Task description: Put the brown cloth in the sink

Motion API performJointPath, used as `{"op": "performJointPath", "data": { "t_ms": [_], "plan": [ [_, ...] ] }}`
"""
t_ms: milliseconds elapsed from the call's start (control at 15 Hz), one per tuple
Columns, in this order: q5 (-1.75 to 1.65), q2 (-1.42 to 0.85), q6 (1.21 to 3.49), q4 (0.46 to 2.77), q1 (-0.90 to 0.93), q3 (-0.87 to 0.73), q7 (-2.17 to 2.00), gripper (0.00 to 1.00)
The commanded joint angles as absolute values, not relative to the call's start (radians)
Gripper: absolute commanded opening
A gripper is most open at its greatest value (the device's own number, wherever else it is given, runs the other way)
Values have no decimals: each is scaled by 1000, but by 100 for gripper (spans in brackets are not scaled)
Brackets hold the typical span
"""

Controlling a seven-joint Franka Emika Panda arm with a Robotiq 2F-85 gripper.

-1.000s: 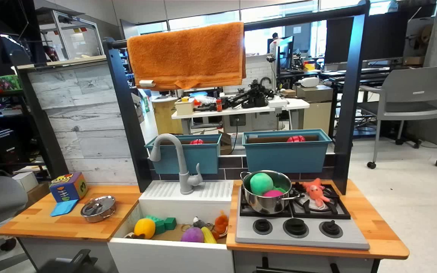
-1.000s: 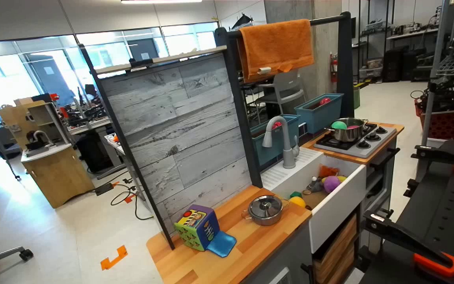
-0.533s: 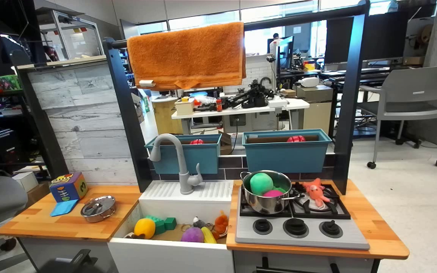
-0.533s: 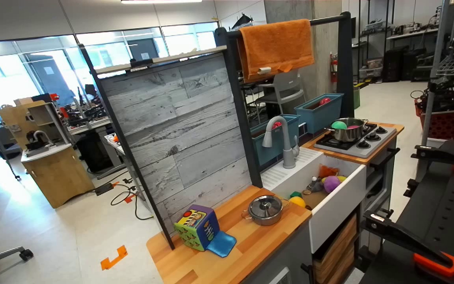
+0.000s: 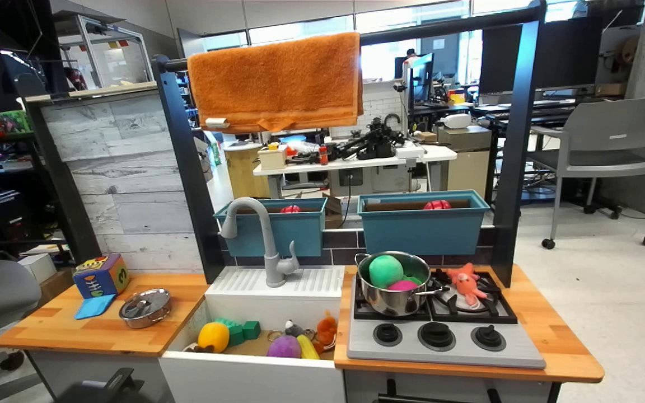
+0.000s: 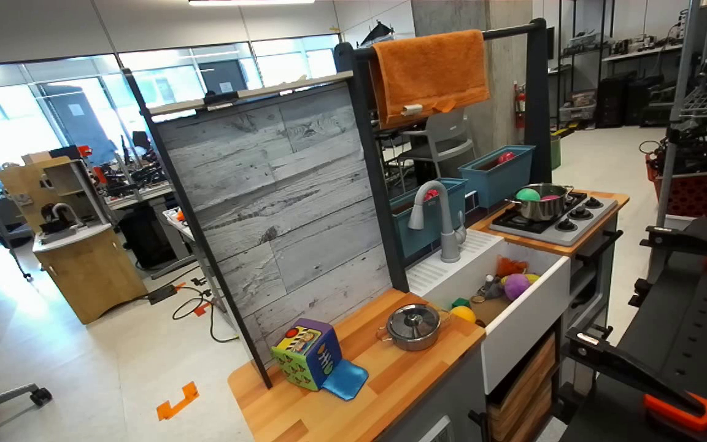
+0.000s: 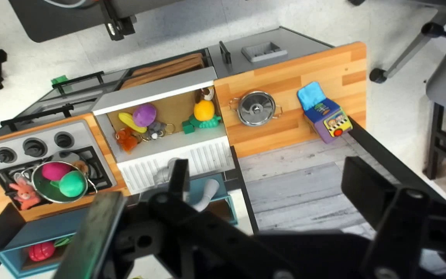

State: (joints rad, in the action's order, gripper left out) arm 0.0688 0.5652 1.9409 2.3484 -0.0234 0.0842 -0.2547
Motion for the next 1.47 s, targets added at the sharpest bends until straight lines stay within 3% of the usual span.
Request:
{"op": "performJointPath", "data": {
  "t_ms": [0,400,933,1400],
  "plan": [
    [114,499,2123,2364,-40,74,-325,100],
    [123,304,2466,2327,-108,67,-498,100],
    [144,68,2751,2180,-155,10,-757,100],
    [123,-173,2795,1995,-150,2,-910,100]
  ]
}}
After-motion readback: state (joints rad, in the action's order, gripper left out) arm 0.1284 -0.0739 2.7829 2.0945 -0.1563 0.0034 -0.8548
